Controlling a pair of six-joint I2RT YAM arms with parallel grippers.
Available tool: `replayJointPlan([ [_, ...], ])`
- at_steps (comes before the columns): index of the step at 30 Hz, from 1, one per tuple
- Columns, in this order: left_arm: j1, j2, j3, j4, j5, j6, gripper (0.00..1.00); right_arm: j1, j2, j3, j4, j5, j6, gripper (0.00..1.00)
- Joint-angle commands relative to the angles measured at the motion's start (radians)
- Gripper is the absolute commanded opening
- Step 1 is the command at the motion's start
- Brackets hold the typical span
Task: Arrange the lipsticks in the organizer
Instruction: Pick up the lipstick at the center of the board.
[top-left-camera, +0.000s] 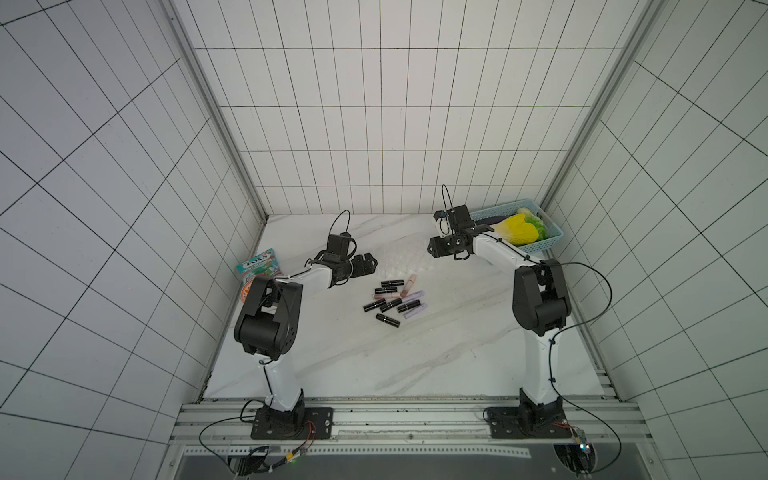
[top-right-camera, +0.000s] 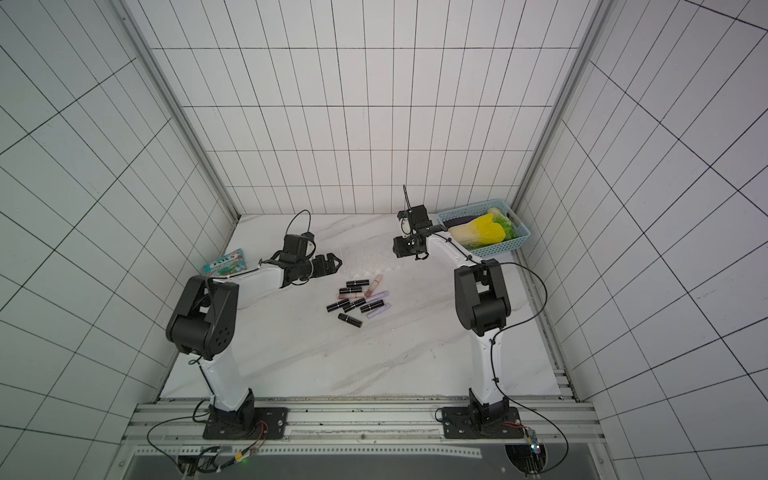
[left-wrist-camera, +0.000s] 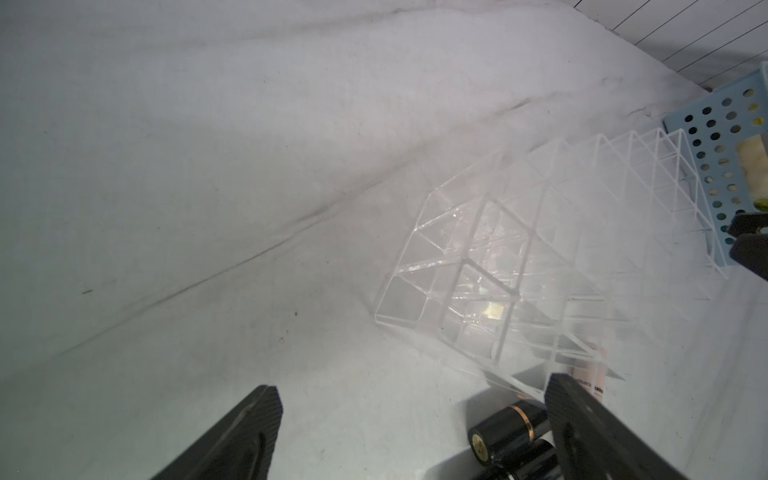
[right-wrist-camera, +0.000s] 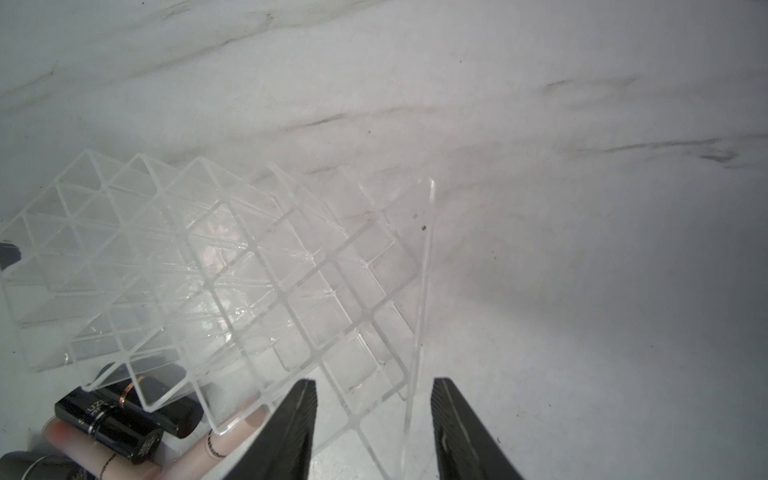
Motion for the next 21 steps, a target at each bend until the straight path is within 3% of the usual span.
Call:
replayJointPlan([
  [1, 0.019, 0.031, 0.045, 0.021, -0.002, 0.017, 0.98, -0.008, 0.007, -0.026, 0.014, 0.01, 0.006, 0.45],
  [21, 0.062, 0.14, 0.154, 0.011, 0.019, 0.028, 0.97, 0.011, -0.087, -0.21, 0.051, -0.036, 0.078, 0.34],
])
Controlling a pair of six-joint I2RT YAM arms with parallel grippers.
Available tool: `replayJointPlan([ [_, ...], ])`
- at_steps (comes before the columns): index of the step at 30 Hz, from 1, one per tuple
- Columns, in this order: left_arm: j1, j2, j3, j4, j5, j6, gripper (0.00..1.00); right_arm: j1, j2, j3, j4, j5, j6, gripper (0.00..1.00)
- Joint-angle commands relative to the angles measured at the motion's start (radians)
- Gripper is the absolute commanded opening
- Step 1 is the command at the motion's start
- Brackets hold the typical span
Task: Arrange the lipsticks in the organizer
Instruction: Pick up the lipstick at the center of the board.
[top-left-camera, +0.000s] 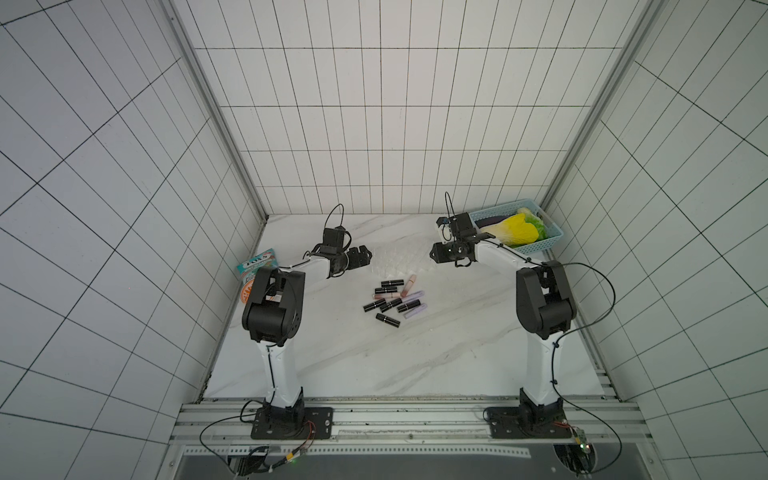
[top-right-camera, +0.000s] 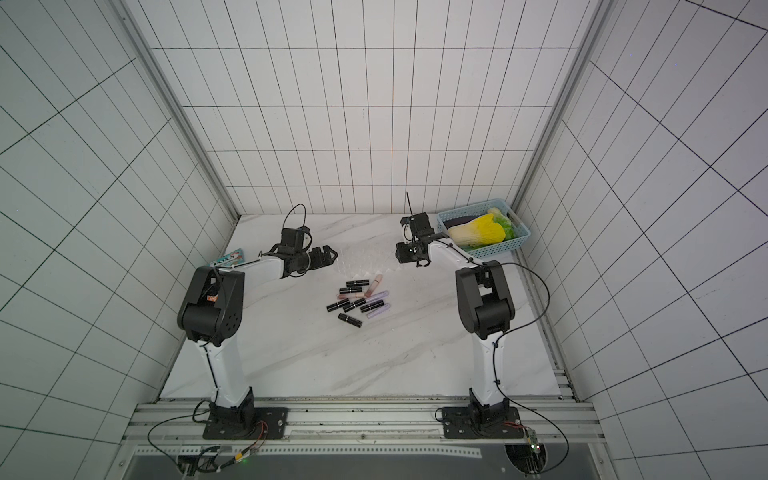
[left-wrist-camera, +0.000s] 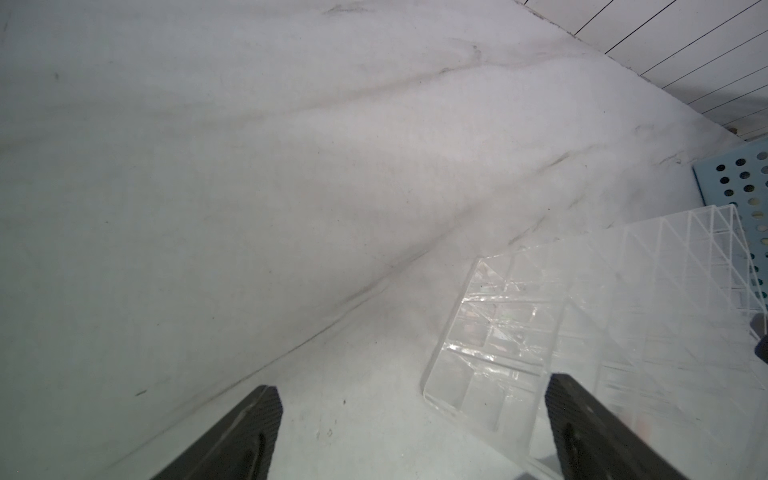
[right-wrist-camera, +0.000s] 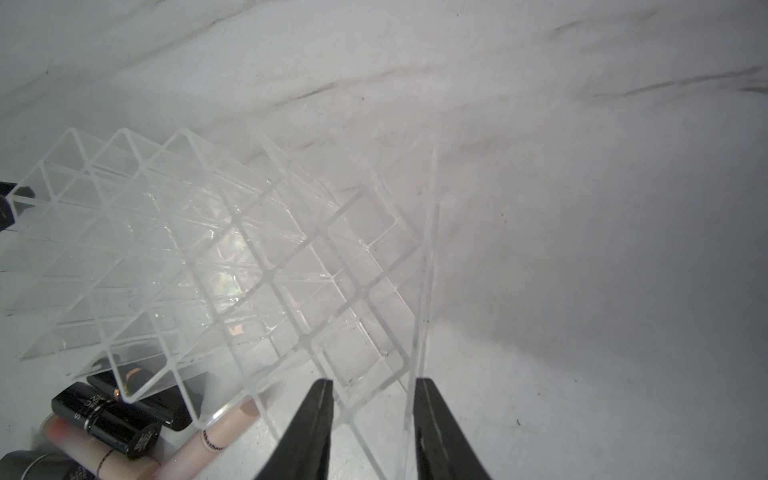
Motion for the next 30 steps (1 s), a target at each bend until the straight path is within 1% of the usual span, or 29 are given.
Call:
replayJointPlan([
  [1, 0.008, 0.029, 0.039, 0.008, 0.008, 0.018, 0.98, 0.01, -0.031, -0.054, -0.045, -0.02, 0.015, 0.34],
  [7, 0.01, 0.066, 0.089, -0.01, 0.013, 0.021, 0.98, 0.01, -0.05, -0.079, -0.033, -0.041, 0.041, 0.34],
  [9, 0.011, 0.069, 0.095, -0.011, 0.014, 0.021, 0.98, 0.01, -0.056, -0.082, -0.03, -0.041, 0.042, 0.35],
  [12, 0.011, 0.058, 0.089, -0.005, 0.017, 0.02, 0.98, 0.01, -0.078, -0.086, -0.029, -0.041, 0.039, 0.44],
  [15, 0.011, 0.012, 0.074, 0.02, 0.017, 0.018, 0.98, 0.009, -0.149, -0.104, -0.036, -0.033, 0.032, 0.58],
  [19, 0.01, -0.123, 0.018, 0.059, -0.006, 0.012, 0.98, 0.017, -0.3, -0.138, -0.089, -0.011, 0.001, 0.74],
  [21, 0.008, -0.207, -0.024, 0.061, -0.02, 0.007, 0.98, 0.026, -0.376, -0.151, -0.142, -0.013, -0.019, 0.78],
  [22, 0.008, -0.262, -0.054, 0.058, -0.025, 0.004, 0.98, 0.036, -0.415, -0.157, -0.178, -0.027, -0.035, 0.79],
  [24, 0.01, -0.37, -0.128, 0.042, -0.044, -0.007, 0.98, 0.064, -0.479, -0.183, -0.231, -0.047, -0.06, 0.78],
  [26, 0.011, -0.485, -0.235, 0.044, -0.062, -0.035, 0.98, 0.108, -0.522, -0.211, -0.285, -0.064, -0.084, 0.74],
  [28, 0.011, -0.592, -0.344, 0.048, -0.08, -0.068, 0.99, 0.176, -0.547, -0.246, -0.316, -0.06, -0.099, 0.68],
  [30, 0.016, -0.667, -0.43, 0.048, -0.085, -0.09, 0.99, 0.246, -0.551, -0.28, -0.317, -0.054, -0.109, 0.66],
])
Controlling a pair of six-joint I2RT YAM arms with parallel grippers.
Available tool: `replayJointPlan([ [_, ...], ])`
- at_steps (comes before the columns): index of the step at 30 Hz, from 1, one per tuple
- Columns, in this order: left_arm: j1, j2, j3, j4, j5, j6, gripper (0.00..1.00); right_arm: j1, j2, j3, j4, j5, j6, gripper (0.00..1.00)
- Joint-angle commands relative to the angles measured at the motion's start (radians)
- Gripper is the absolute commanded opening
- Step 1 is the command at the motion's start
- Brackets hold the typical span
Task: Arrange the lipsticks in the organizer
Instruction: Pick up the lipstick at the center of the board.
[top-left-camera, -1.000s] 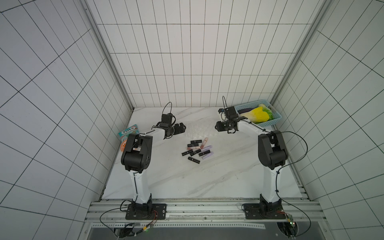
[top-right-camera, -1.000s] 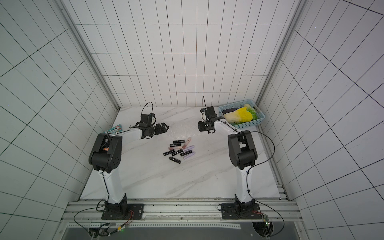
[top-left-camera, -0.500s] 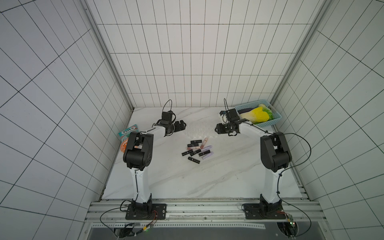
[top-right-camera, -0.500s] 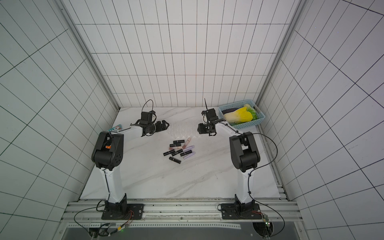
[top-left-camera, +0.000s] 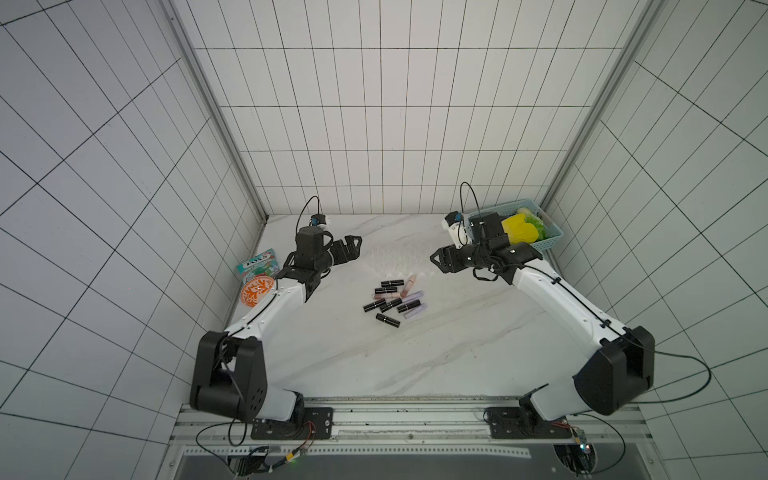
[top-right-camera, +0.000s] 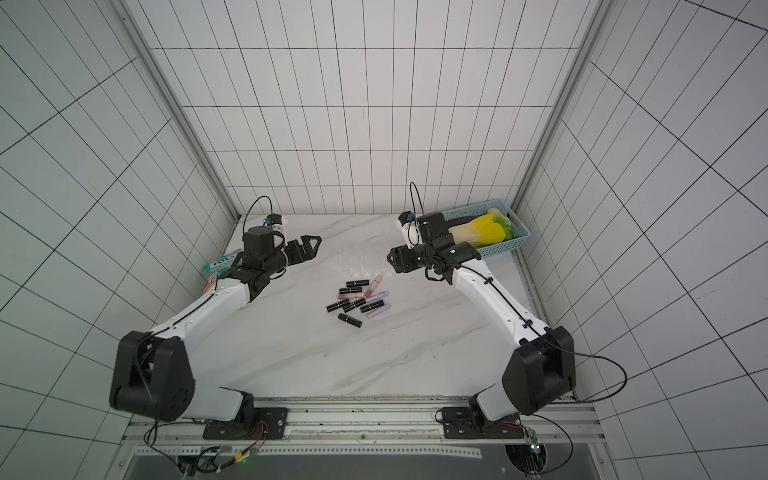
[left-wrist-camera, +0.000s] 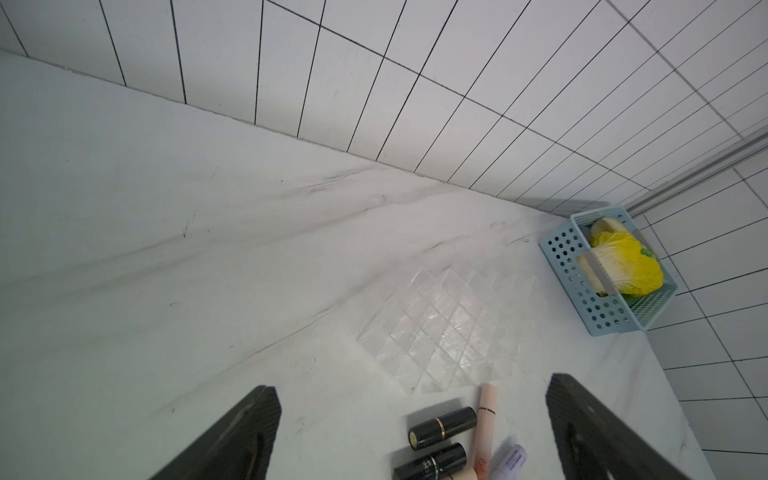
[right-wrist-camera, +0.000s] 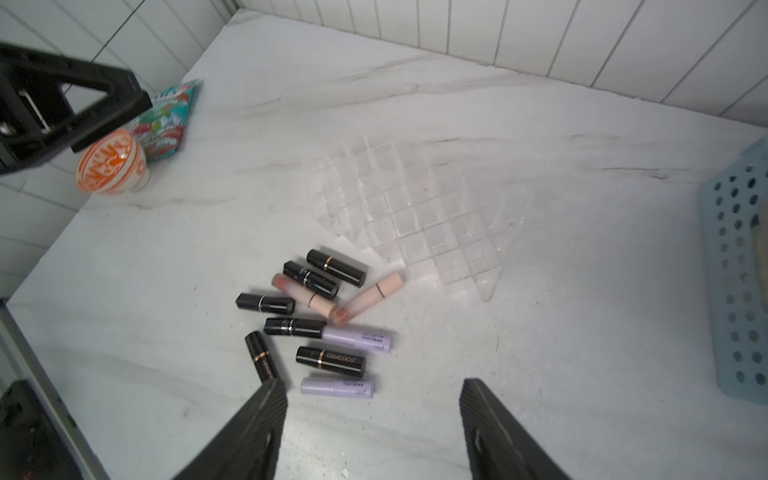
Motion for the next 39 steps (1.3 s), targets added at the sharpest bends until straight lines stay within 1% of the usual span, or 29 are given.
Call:
replayJointPlan([
  [1, 0.011, -0.077, -0.139, -0.02, -0.033, -0.053, 0.99, 0.111, 0.029, -0.09, -0.092, 0.001, -0.042, 0.65],
  [4, 0.041, -0.171, -0.224, -0.036, -0.015, -0.083, 0.98, 0.168, 0.066, -0.14, -0.04, -0.003, -0.012, 0.63],
  [8, 0.067, -0.26, -0.316, 0.039, 0.029, -0.133, 0.98, 0.257, 0.152, -0.14, -0.002, 0.033, 0.002, 0.63],
  [12, 0.073, -0.285, -0.327, 0.055, 0.034, -0.131, 0.98, 0.313, 0.236, -0.09, 0.003, 0.058, 0.001, 0.63],
  [17, 0.103, -0.269, -0.325, 0.047, 0.08, -0.128, 0.98, 0.373, 0.323, -0.031, -0.01, 0.083, 0.002, 0.63],
  [23, 0.136, -0.269, -0.332, 0.05, 0.115, -0.128, 0.98, 0.397, 0.392, 0.003, 0.022, 0.108, 0.008, 0.61],
  [28, 0.146, -0.276, -0.335, 0.048, 0.124, -0.124, 0.97, 0.409, 0.444, 0.044, 0.027, 0.131, 0.0, 0.59],
  [34, 0.152, -0.282, -0.334, 0.046, 0.135, -0.124, 0.97, 0.409, 0.497, 0.07, 0.027, 0.154, -0.006, 0.57],
  [39, 0.156, -0.291, -0.333, 0.041, 0.14, -0.124, 0.96, 0.408, 0.533, 0.09, 0.008, 0.151, -0.003, 0.56],
])
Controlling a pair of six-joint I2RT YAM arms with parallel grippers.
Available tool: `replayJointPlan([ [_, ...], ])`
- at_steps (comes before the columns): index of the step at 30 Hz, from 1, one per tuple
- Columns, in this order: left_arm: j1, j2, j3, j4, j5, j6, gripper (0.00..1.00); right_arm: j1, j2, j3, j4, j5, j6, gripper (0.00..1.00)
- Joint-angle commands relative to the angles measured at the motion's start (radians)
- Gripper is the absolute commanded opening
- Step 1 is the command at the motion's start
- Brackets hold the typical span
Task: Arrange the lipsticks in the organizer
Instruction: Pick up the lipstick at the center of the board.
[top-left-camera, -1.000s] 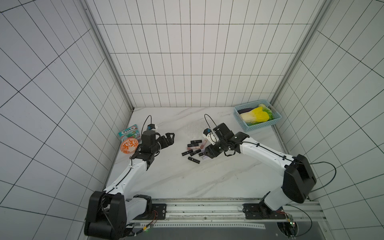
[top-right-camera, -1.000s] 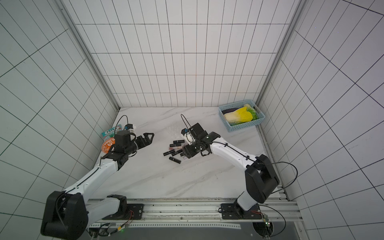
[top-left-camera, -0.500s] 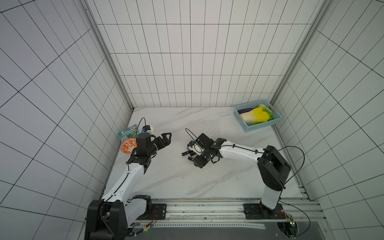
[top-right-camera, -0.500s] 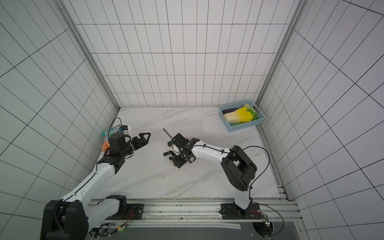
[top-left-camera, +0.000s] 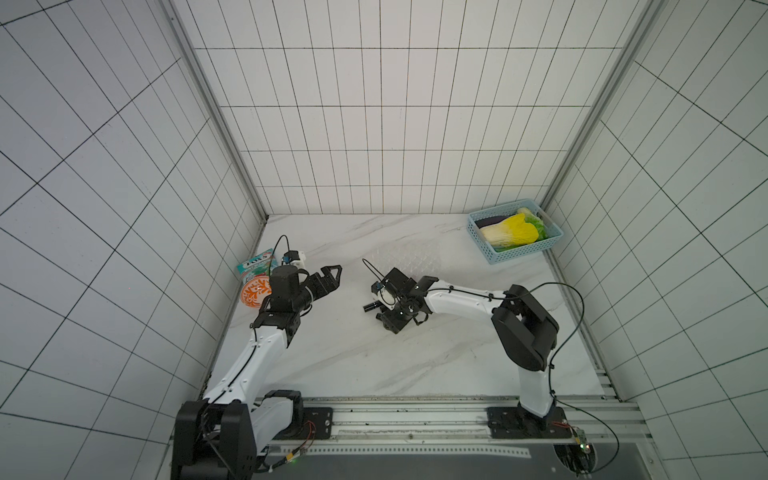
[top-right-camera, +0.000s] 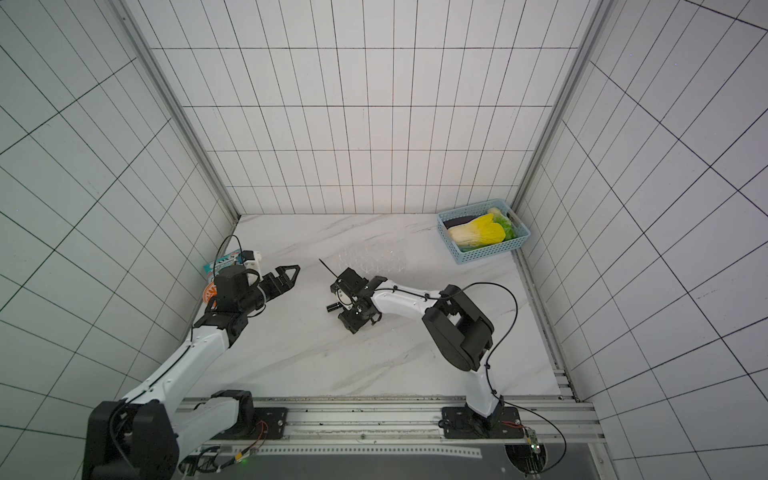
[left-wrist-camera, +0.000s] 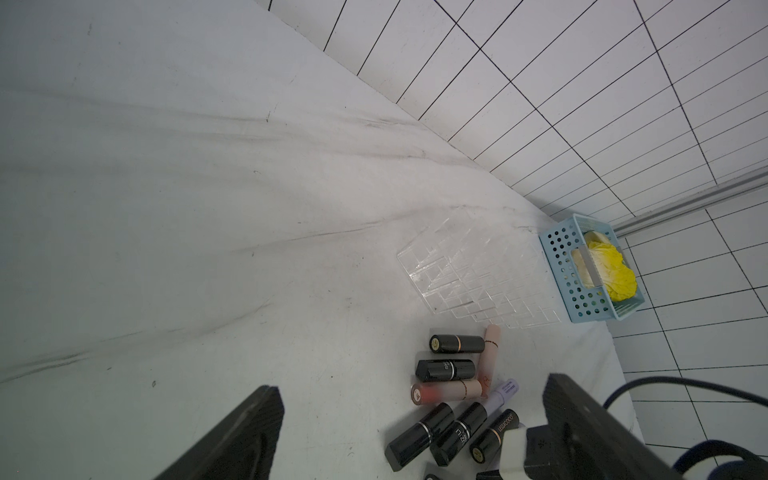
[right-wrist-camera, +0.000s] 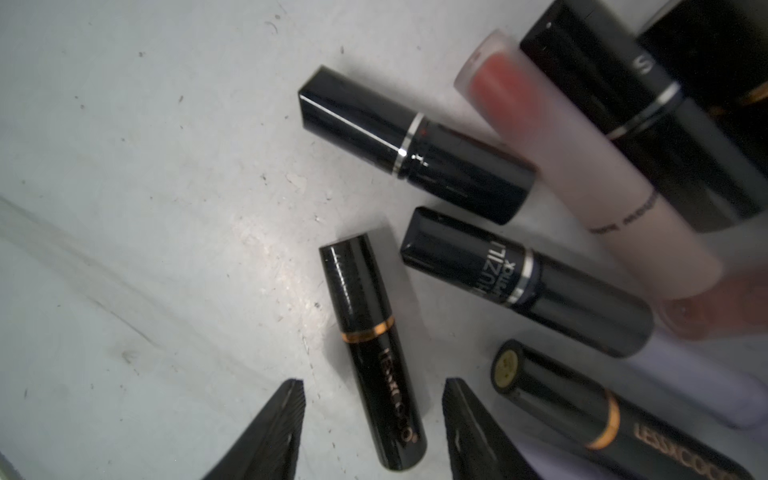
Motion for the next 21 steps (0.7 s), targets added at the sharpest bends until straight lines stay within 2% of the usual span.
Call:
replayJointPlan([
  [1, 0.006, -0.022, -0.003, 0.018, 0.014, 0.003, 0.96, 0.007, 0.035, 0.051, -0.025, 0.011, -0.003, 0.56],
  [7, 0.009, -0.041, 0.016, -0.015, 0.027, 0.006, 0.95, 0.019, 0.046, 0.064, -0.055, 0.012, 0.006, 0.47],
  [11, 0.008, -0.058, 0.021, -0.031, 0.072, 0.002, 0.94, 0.028, 0.04, 0.062, -0.066, 0.008, 0.013, 0.32],
  [14, 0.007, -0.087, 0.028, -0.054, 0.118, -0.019, 0.93, 0.027, 0.017, 0.04, -0.052, 0.0, 0.02, 0.25],
  [21, 0.006, -0.229, 0.051, -0.124, 0.215, -0.096, 0.91, 0.016, -0.161, -0.058, -0.006, -0.04, 0.032, 0.21],
])
